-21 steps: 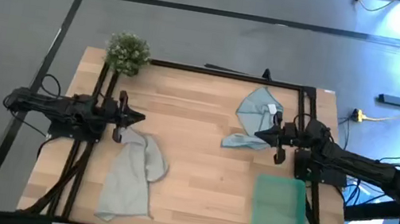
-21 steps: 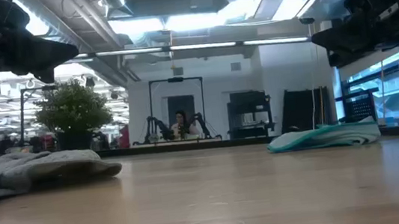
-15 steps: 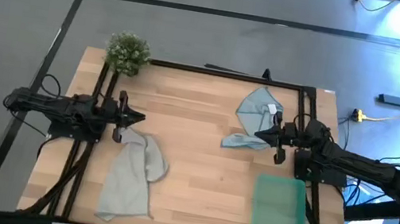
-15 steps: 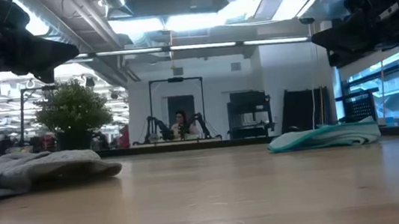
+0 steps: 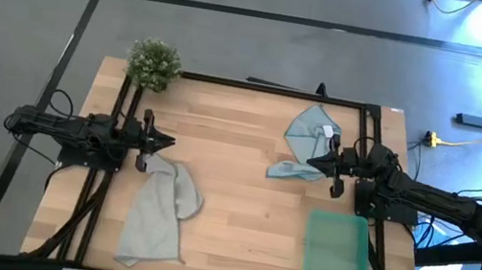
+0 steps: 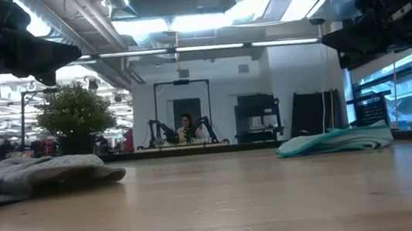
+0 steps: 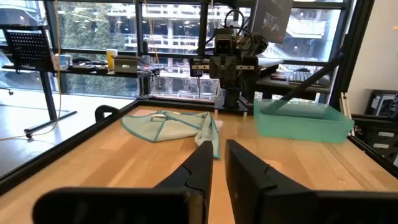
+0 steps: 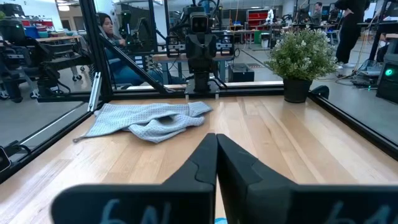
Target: Roll microfiber towels into tight, uniform cylinder then place into a basket
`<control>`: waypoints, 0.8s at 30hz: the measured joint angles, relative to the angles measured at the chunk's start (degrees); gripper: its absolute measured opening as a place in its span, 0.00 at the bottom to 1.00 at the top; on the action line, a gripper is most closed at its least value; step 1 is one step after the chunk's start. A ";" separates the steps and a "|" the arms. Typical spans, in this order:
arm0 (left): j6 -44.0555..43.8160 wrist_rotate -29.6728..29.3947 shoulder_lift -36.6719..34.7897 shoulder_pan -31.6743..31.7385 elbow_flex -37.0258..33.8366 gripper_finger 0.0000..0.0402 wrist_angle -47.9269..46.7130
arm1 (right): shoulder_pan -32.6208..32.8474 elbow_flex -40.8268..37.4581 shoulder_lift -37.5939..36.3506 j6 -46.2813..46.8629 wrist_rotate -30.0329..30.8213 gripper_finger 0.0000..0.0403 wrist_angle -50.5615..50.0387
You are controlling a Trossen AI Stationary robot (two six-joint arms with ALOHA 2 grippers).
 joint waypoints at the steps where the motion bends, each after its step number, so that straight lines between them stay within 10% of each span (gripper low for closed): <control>1: 0.02 -0.01 0.00 0.01 0.00 0.08 0.00 | 0.00 -0.01 0.01 0.00 0.00 0.03 0.00; 24: 0.01 -0.01 -0.01 0.00 0.00 0.01 0.02 | 0.01 -0.01 0.02 1.39 0.01 0.03 8.28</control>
